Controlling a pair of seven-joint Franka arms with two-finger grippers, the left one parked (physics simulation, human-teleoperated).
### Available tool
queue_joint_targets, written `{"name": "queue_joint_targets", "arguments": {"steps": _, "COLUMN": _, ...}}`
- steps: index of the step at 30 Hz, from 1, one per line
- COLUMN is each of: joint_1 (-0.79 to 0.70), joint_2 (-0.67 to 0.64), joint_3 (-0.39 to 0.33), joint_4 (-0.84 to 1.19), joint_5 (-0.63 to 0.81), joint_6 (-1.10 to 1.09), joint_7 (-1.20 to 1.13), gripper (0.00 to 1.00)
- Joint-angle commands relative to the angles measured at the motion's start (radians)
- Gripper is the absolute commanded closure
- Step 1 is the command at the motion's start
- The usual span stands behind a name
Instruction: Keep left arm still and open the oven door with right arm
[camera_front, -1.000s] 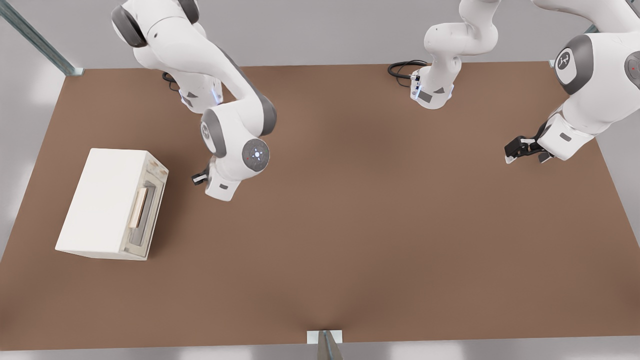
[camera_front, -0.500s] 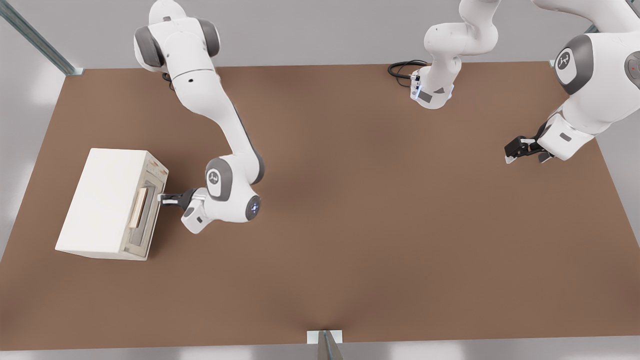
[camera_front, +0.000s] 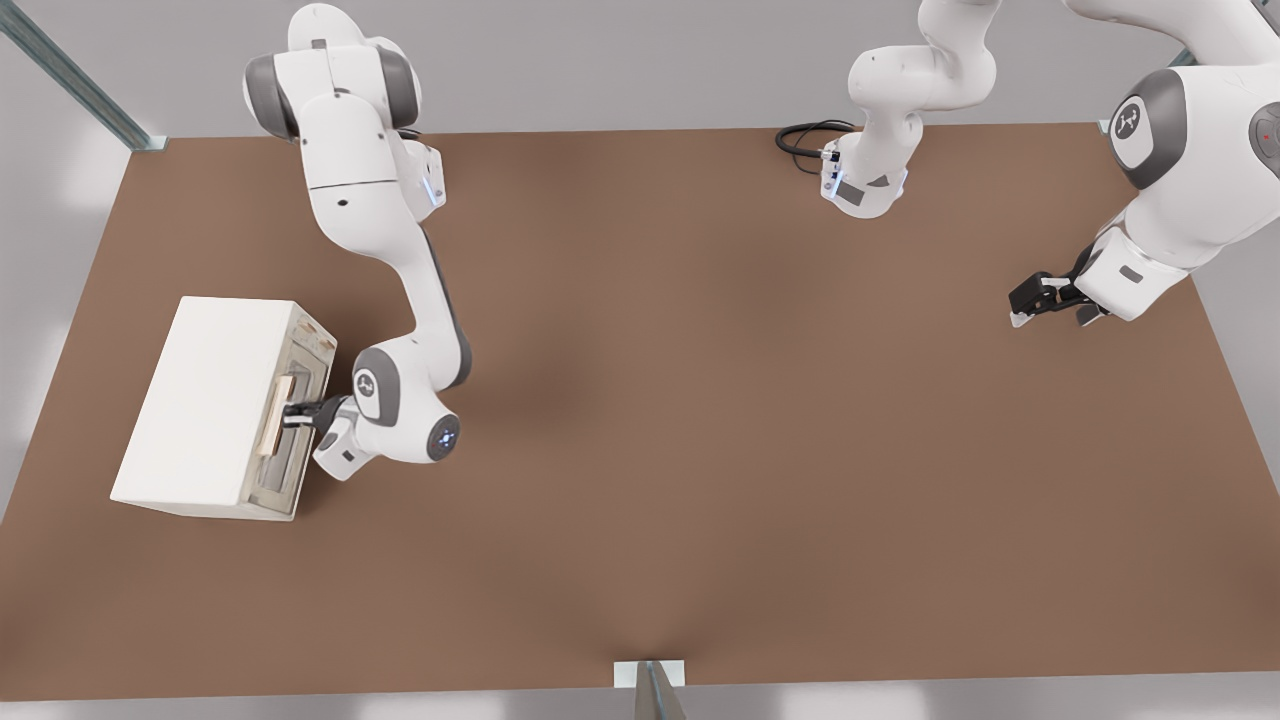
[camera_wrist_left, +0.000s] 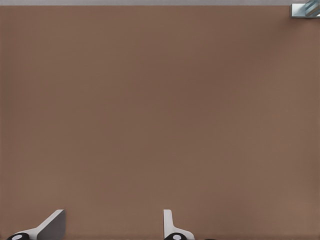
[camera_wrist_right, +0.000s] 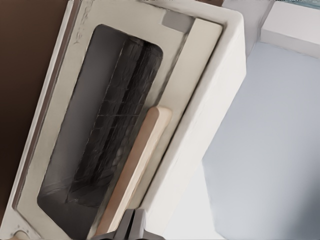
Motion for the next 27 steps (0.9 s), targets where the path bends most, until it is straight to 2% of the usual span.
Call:
{"name": "queue_joint_targets", "arguments": {"steps": 1, "joint_1": -0.001, "joint_2": -0.003, "joint_3": -0.007, "joint_4": -0.003, "joint_5": -0.002, "joint_6": 0.058, "joint_7": 0.017, "gripper": 1.0}}
{"name": "queue_joint_targets", "arguments": {"steps": 3, "joint_1": -0.001, "joint_2": -0.005, "joint_3": -0.025, "joint_4": -0.003, "joint_5": -0.005, "joint_6": 0.071, "joint_7": -0.016, "gripper": 1.0}}
{"name": "queue_joint_targets", "arguments": {"steps": 27, "joint_1": -0.027, "joint_2": -0.006, "joint_3": -0.035, "joint_4": -0.057, "joint_5": -0.005, "joint_6": 0.056, "joint_7": -0.012, "gripper": 1.0}}
